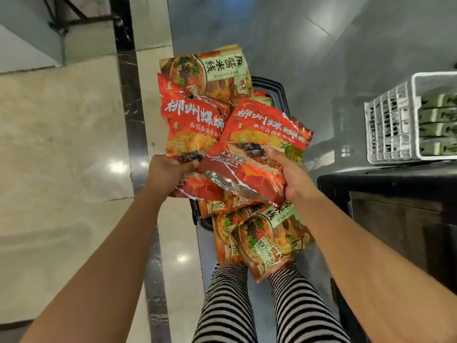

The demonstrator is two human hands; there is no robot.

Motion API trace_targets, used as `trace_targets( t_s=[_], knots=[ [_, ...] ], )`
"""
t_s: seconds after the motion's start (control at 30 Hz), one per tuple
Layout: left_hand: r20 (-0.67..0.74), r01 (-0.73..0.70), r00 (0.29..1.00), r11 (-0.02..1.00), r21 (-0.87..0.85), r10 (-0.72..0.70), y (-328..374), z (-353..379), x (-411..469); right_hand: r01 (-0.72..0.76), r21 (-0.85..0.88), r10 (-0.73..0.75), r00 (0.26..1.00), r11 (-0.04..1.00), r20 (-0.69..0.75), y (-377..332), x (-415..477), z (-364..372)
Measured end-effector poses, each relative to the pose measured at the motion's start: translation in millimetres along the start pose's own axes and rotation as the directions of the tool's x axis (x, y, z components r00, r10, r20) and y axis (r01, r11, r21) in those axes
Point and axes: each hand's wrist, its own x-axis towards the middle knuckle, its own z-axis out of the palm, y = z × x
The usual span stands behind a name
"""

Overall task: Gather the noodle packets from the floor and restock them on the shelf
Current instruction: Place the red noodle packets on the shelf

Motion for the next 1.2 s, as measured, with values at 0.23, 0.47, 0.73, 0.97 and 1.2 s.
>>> trace_targets(
  t_s=[0.23,0.47,0.73,0.97,1.2],
  knots=[
    [0.005,-0.114,0.993,0.983,-0.141,0.116,37.4,-17.4,-79.5,0.237,-0.063,-0.242,0.968,0.969,-0.071,-30.2,-80.6,-39.5],
    [0.043,-0.298,0.951,0.944,-0.139,0.306,119.2,-8.7,-160.3,0.457,-0.065,-0.461,0.865,0.887,-0.198,-56.2,-196.3,-99.7],
    [0.151,-0.491,0.857,0.870,-0.054,0.493,173.6,48.2,-273.9,0.674,-0.004,-0.630,0.688,0.738,-0.359,-55.3,-315.7,-218.8],
    [0.269,-0.635,0.738,0.772,-0.029,0.618,196.1,131.4,-372.4,0.754,0.076,-0.569,0.554,0.652,-0.608,-1.2,-396.5,-363.7],
    [0.385,-0.730,0.597,0.676,-0.104,0.704,196.7,238.8,-487.4,0.759,0.198,-0.390,0.517,0.620,-0.762,83.5,-454.6,-497.5]
  ],
)
